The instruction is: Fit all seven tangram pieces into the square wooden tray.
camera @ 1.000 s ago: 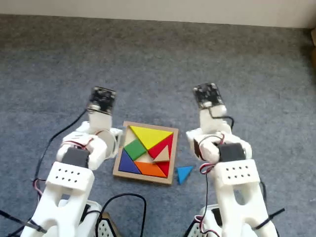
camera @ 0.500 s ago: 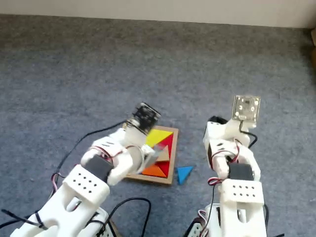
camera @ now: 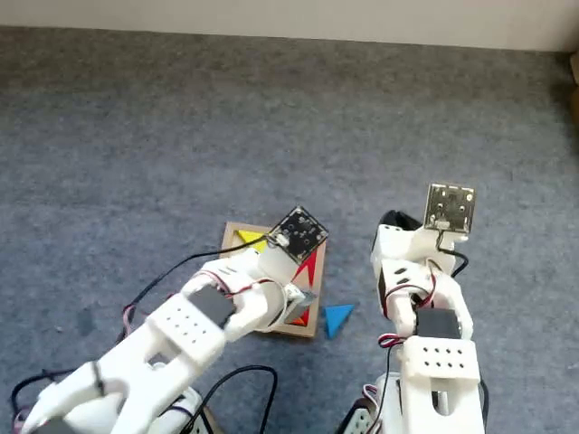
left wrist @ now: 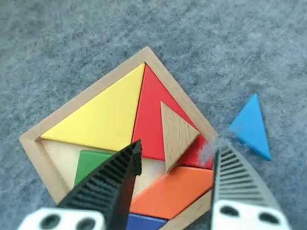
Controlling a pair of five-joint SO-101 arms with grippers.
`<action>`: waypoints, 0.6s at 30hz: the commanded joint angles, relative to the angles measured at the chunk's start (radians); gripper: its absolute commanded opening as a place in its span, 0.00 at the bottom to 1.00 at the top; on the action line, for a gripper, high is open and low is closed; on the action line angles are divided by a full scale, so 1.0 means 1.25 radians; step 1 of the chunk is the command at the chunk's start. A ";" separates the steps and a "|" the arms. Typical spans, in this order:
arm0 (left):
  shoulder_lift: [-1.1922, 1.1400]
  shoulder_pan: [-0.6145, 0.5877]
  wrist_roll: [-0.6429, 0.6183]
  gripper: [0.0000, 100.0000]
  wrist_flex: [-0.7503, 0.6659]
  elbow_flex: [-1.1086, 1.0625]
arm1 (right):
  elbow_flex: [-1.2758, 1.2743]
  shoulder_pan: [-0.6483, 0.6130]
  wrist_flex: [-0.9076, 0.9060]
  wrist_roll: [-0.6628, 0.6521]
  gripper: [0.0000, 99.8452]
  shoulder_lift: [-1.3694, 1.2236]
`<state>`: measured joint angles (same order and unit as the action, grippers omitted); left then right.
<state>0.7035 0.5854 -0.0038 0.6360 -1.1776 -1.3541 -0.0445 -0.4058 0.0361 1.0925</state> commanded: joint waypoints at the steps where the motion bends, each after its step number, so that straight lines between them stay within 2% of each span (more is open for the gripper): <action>1: -0.166 0.006 0.002 0.24 -0.064 0.095 | 0.009 0.008 0.018 0.005 0.03 0.021; 7: -0.353 -0.012 0.004 0.18 -0.056 0.215 | 0.009 0.008 0.018 0.005 0.03 0.020; 11: -0.402 -0.019 0.004 0.18 0.022 0.277 | 0.009 0.008 0.018 0.005 0.03 0.020; 18: -0.400 -0.147 0.009 0.07 0.042 0.285 | 0.009 0.008 0.018 0.005 0.03 0.020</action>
<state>0.2002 0.5040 -0.0038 0.6805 -0.8554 -1.3541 -0.0445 -0.4058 0.0361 1.0925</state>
